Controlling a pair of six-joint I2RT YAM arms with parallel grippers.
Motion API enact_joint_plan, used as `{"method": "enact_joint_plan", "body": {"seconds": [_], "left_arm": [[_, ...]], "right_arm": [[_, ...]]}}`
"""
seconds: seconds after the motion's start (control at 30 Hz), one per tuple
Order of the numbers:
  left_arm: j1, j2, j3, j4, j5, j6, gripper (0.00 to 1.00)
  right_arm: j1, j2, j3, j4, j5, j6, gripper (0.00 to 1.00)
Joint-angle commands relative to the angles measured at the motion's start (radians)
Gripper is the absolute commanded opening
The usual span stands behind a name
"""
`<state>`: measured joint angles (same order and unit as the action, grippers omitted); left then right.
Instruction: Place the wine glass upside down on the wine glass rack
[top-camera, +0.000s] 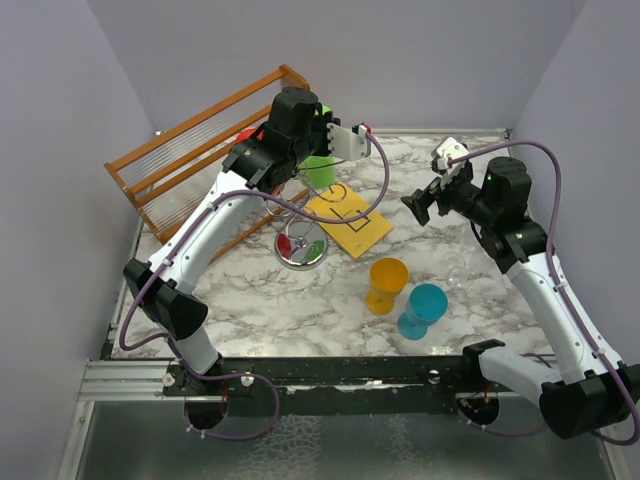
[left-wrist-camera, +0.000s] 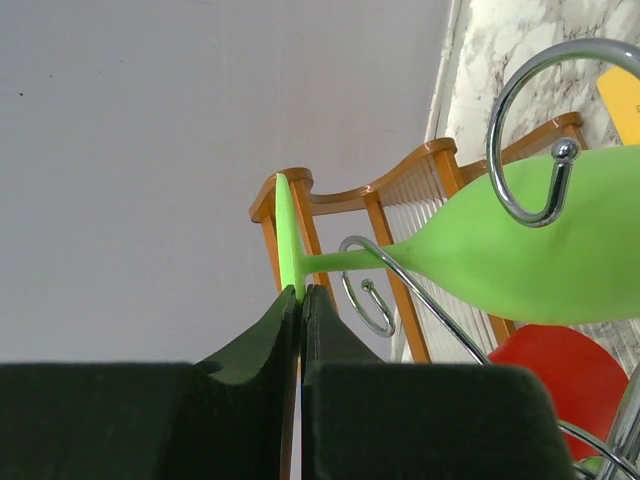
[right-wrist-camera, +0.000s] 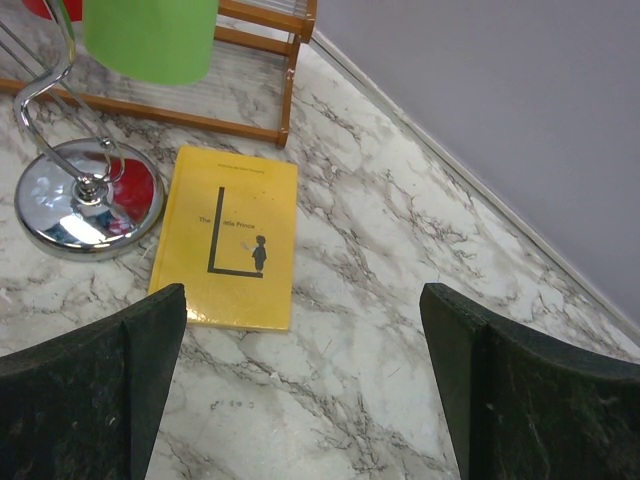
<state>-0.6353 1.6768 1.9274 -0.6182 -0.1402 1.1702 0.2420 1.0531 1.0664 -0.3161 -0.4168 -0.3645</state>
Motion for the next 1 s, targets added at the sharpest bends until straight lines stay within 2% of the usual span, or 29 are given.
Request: {"method": "enact_joint_plan", "body": {"seconds": [0.0, 0.33, 0.63, 0.97], "left_arm": [[-0.004, 0.033, 0.041, -0.005, -0.073, -0.029, 0.0], [0.005, 0.048, 0.09, -0.074, -0.12, -0.065, 0.0], [0.006, 0.052, 0.096, -0.058, -0.112, -0.08, 0.0], [0.013, 0.116, 0.23, -0.172, -0.11, -0.118, 0.0]], "right_arm": [[0.002, -0.014, -0.01, 0.032, -0.018, -0.011, 1.0], [0.002, -0.016, -0.013, 0.034, -0.02, -0.01, 1.0], [0.002, -0.016, -0.013, 0.031, -0.022, -0.011, 1.0], [0.002, -0.017, -0.016, 0.033, -0.023, -0.013, 1.0]]}}
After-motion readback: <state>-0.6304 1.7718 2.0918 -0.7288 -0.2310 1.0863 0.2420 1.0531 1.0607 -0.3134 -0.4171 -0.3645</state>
